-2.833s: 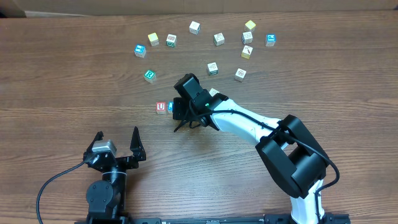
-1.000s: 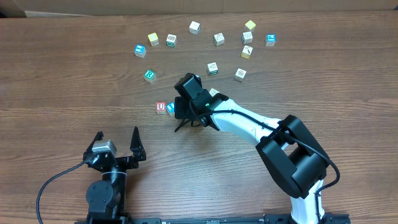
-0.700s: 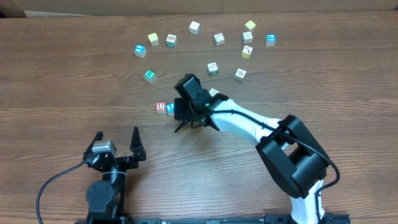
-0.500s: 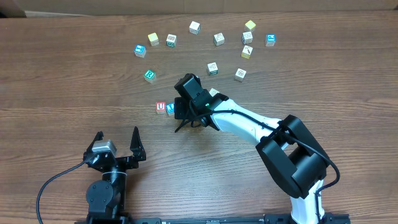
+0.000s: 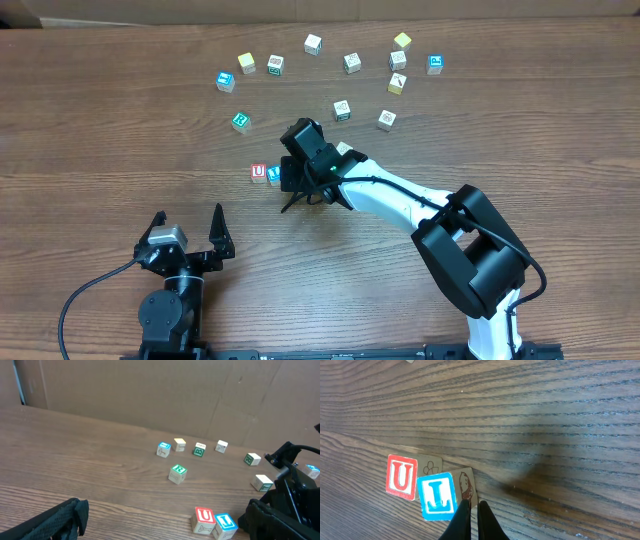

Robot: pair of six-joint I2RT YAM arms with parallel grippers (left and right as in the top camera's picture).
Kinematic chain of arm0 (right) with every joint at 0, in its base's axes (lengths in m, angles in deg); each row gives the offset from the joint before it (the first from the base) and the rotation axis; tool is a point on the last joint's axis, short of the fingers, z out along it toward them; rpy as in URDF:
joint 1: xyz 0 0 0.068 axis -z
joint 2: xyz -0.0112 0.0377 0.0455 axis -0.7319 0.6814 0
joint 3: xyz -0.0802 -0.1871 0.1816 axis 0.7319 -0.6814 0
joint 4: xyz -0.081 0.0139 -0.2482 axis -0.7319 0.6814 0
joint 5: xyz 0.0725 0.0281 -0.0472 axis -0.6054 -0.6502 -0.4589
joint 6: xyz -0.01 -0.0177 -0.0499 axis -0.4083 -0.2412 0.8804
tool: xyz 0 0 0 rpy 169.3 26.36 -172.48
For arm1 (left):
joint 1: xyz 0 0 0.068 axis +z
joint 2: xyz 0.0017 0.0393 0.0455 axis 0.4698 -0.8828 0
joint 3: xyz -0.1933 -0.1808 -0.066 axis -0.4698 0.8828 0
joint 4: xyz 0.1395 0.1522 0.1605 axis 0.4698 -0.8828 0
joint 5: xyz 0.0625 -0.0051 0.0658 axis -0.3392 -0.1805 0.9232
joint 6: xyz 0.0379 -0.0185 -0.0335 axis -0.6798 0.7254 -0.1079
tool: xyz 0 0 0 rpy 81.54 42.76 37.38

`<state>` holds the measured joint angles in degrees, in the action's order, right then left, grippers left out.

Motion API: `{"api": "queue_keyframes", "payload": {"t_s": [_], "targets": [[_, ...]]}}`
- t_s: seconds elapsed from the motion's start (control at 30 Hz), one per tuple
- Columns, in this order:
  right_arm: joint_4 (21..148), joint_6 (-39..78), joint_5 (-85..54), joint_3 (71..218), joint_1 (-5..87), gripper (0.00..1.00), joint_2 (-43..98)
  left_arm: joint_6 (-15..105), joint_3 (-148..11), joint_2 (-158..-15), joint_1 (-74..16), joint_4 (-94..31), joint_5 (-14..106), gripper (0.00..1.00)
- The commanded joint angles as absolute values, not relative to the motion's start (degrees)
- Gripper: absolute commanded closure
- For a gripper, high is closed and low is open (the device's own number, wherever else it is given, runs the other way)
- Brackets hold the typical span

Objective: Form a horizontal line

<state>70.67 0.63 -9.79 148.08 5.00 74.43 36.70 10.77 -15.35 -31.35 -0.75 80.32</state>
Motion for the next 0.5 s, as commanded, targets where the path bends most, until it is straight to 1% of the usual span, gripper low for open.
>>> {"api": "queue_keyframes", "payload": {"t_s": [0.0, 0.47], "targets": [[70.3, 0.9, -8.9, 147.8, 4.9, 0.96, 73.3, 35.4, 11.0, -14.8, -31.0, -0.7, 79.8, 0.0], [70.3, 0.9, -11.4, 147.8, 4.9, 0.96, 73.3, 35.4, 11.0, -14.8, -31.0, -0.7, 79.8, 0.0]]}}
